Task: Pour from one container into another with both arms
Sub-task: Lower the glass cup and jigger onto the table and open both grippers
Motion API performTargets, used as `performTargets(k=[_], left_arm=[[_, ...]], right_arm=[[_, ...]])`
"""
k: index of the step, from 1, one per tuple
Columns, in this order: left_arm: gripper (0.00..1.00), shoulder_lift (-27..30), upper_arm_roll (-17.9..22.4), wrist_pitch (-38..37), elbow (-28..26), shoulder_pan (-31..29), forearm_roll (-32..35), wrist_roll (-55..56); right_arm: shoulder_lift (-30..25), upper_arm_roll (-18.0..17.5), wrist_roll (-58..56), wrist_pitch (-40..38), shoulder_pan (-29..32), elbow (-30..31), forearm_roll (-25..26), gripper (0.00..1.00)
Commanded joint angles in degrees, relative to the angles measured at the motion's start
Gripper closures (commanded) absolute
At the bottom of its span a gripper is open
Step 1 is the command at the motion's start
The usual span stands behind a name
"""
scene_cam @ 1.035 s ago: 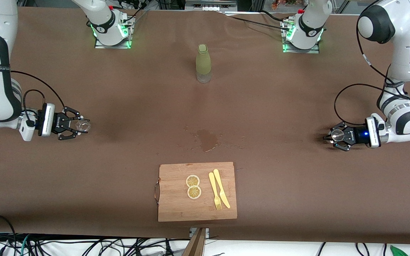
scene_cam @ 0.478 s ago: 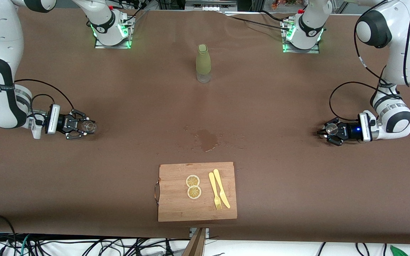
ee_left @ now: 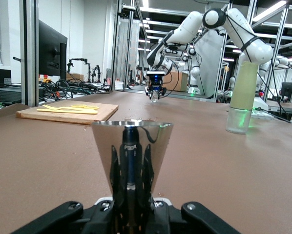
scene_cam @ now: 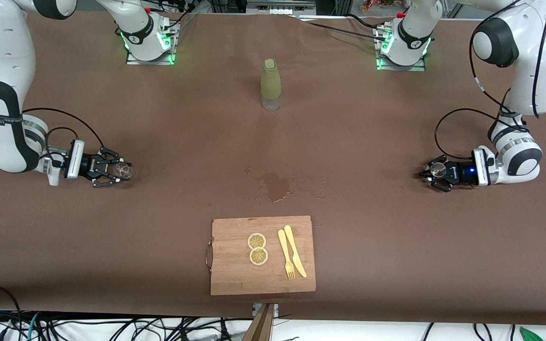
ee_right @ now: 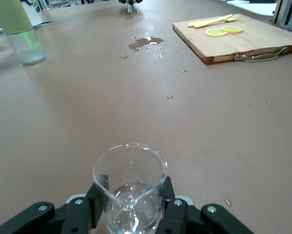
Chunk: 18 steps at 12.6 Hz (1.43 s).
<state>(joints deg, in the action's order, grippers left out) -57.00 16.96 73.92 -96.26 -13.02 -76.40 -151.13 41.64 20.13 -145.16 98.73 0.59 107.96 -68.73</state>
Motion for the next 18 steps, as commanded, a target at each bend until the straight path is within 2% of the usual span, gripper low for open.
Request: performTargets(k=[1, 2, 3, 4, 5, 6, 9, 12, 15, 18], left_arm=[[1.0, 0.1, 0.0, -0.9, -1.7, 0.1, -1.6, -1.7], [1.0, 0.2, 0.0, -1.1, -1.7, 0.1, -1.6, -1.7], [1.0, 0.2, 0.0, -1.3, -1.7, 0.2, -1.6, -1.6], [0.88, 0.3, 0.0, -1.5, -1.7, 0.1, -1.6, -1.7], [0.06, 0.5, 0.0, -2.2, -1.7, 0.1, -1.6, -2.0], [0.0, 0.7, 0.0, -2.6, -1.7, 0.1, -1.6, -2.4], [0.0, 0.9, 0.0, -3.8, -1.7, 0.1, -1.6, -2.4], [0.0, 1.0, 0.2, -4.0, -1.5, 0.0, -1.6, -2.4], [0.0, 2.5, 1.1, -3.9, -1.4, 0.0, -1.3, -1.7], [0.0, 5.0, 2.4, -3.5, -1.3, -0.3, -0.4, 2.3]], right_arm=[[1.1, -1.1, -1.6, -0.7, 0.9, -0.6, -2.2, 0.6], [1.1, -1.1, -1.1, -0.7, 0.9, -0.6, -2.2, 0.34], [1.1, -1.0, -0.7, -0.7, 0.9, -0.7, -2.2, 0.0], [1.0, -1.0, -0.4, -0.7, 0.9, -0.7, -2.2, 0.0], [0.9, -0.9, 0.7, -0.7, 0.9, -0.9, -1.7, 0.0], [0.6, -0.6, 1.3, -0.6, 1.0, -1.3, -0.7, 0.0], [-0.2, 2.2, 3.3, -0.4, 1.1, -1.7, 4.1, 0.0], [-4.2, 3.2, 9.3, 0.5, 2.8, -1.7, 13.1, 0.0], [-11.9, 3.9, 23.6, 3.2, 2.3, -1.7, 26.1, 0.0], [-18.2, 3.9, 41.3, 4.3, -0.8, -1.6, 34.1, 0.0]])
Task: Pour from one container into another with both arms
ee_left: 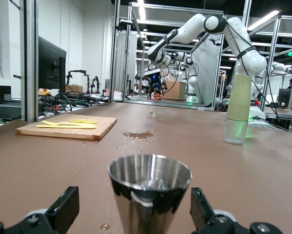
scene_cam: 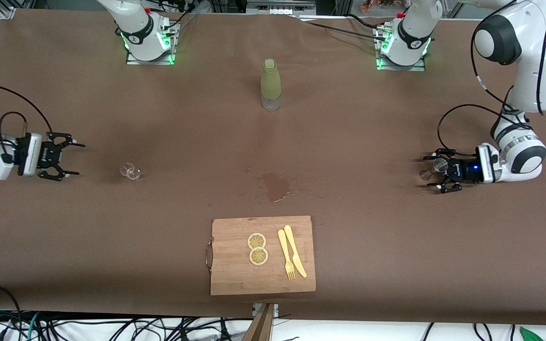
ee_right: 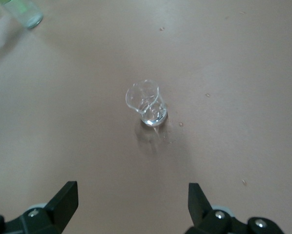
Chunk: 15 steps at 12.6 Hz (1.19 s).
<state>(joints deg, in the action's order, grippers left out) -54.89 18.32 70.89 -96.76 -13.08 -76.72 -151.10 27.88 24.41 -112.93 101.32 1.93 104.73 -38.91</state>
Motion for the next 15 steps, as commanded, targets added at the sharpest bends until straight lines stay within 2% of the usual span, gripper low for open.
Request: performTargets(k=[1, 3, 6, 8, 11, 13, 15], left_arm=[[0.0, 4.1, 2.0, -0.3, -0.7, -0.2, 1.3, 4.0], [0.0, 6.2, 3.1, 0.6, -0.4, -0.4, 4.6, 7.0], [0.0, 9.1, 4.5, 3.1, 0.0, -0.4, 8.0, 8.7], [0.0, 12.5, 4.8, 5.2, 0.3, -0.7, 11.8, 12.3], [0.0, 20.5, 4.4, 11.0, 0.1, -1.9, 19.9, 21.0], [0.0, 25.9, 3.2, 14.7, -0.5, -1.9, 24.4, 29.7], [0.0, 31.7, -0.6, 19.7, -1.3, -2.1, 30.1, 41.9]], right_arm=[[-6.3, -0.5, 16.8, 3.1, -3.6, 1.6, 7.9, 0.0], [-10.2, -2.3, 31.8, 4.5, -6.1, 1.6, 15.0, 0.0], [-16.1, -12.9, 56.3, 5.8, -5.8, 1.5, 30.7, 0.0], [-18.4, -19.6, 71.9, 5.7, -5.5, 1.5, 38.1, 0.0], [-20.8, -28.8, 92.2, 3.9, -3.4, 1.3, 45.4, 0.0], [-21.9, -30.8, 105.2, -0.7, -3.7, -1.7, 45.9, 0.0], [-23.0, -31.5, 114.0, -4.9, -3.8, -4.1, 46.5, 0.0]])
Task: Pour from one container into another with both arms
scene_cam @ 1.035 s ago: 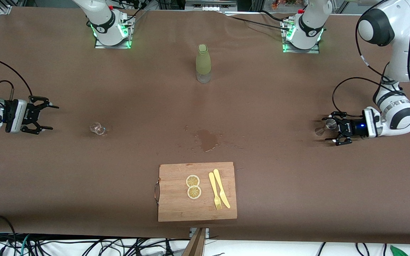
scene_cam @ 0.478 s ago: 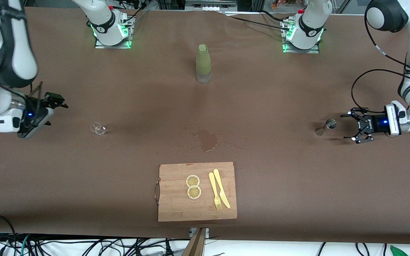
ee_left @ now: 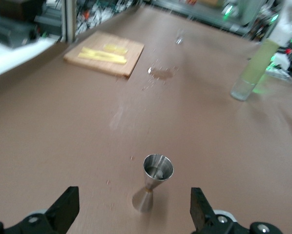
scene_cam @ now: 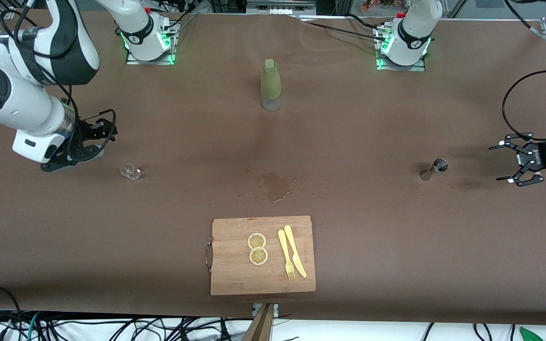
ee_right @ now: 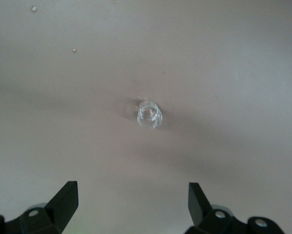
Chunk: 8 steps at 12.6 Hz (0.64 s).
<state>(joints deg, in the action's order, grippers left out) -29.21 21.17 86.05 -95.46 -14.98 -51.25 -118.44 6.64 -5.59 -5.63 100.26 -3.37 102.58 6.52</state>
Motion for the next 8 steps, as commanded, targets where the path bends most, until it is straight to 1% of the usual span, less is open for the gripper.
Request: performTargets(k=[1, 2, 3, 4, 5, 6, 7, 8], left_arm=[[0.0, 7.9, -5.0, 6.2, -3.3, -0.2, 5.2, 16.4], [0.0, 9.7, -5.9, 7.5, -4.2, -0.1, 6.1, 23.2], [0.0, 11.8, -7.3, 9.7, -4.7, -0.1, 9.0, 29.1], [0.0, 14.6, -9.8, 12.5, -4.8, 0.0, 12.8, 35.0], [0.0, 17.0, -11.7, 14.4, -4.9, 0.0, 17.1, 42.0], [0.0, 19.5, -14.0, 14.8, -4.8, 0.0, 21.1, 49.4], [0.0, 21.8, -16.0, 15.0, -5.0, 0.0, 24.8, 57.6], [0.0, 24.4, -18.0, 15.0, -5.6, 0.0, 27.2, 66.9]], right_arm=[[-2.9, -1.5, 10.2, -5.3, 1.6, -2.8, 0.9, 0.0], [-3.8, -1.4, 12.8, -7.0, 1.8, -3.9, 0.5, 0.0], [-3.9, -0.9, 13.5, -9.9, 2.0, -6.3, 0.3, 0.0], [-3.9, 0.6, 14.1, -13.0, 2.1, -8.9, 0.3, 0.0], [-4.3, 2.3, 14.0, -13.9, 2.1, -10.4, 0.2, 0.0], [-5.4, 3.2, 13.9, -14.1, 2.8, -10.5, 0.2, 0.0], [-6.3, 3.2, 13.8, -14.0, 4.6, -10.4, -0.1, 0.0], [-6.5, 3.3, 13.6, -14.0, 5.1, -10.6, -1.8, 0.0]])
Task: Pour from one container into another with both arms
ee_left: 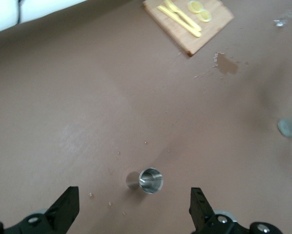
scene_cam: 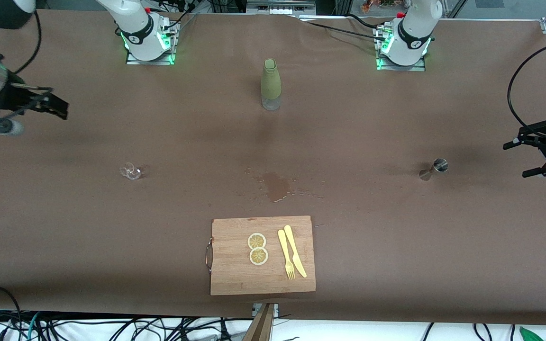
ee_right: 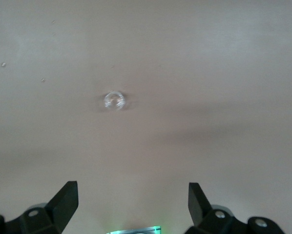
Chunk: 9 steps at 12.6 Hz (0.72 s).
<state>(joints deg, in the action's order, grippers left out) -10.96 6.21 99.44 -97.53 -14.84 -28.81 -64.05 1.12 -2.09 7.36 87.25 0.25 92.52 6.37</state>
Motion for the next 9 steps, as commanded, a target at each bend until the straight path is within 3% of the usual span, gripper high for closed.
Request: performTargets(k=[1, 5, 9], left_arm=[[0.0, 8.2, -5.0, 1.6, -4.2, 0.1, 7.9, 21.2], [0.0, 13.7, -12.3, 1.6, -4.9, 0.5, 21.2, 41.8], [0.0, 17.7, -18.0, 0.7, -6.6, 0.9, 25.2, 56.5]], right_arm=[[-0.9, 0.4, -0.2, -0.9, 2.2, -0.5, -4.4, 0.0], [-2.0, 1.3, -7.3, -0.6, 2.9, 0.0, -6.1, 0.0], [-1.5, 1.9, -6.5, 0.9, 2.9, 0.0, -6.2, 0.0]])
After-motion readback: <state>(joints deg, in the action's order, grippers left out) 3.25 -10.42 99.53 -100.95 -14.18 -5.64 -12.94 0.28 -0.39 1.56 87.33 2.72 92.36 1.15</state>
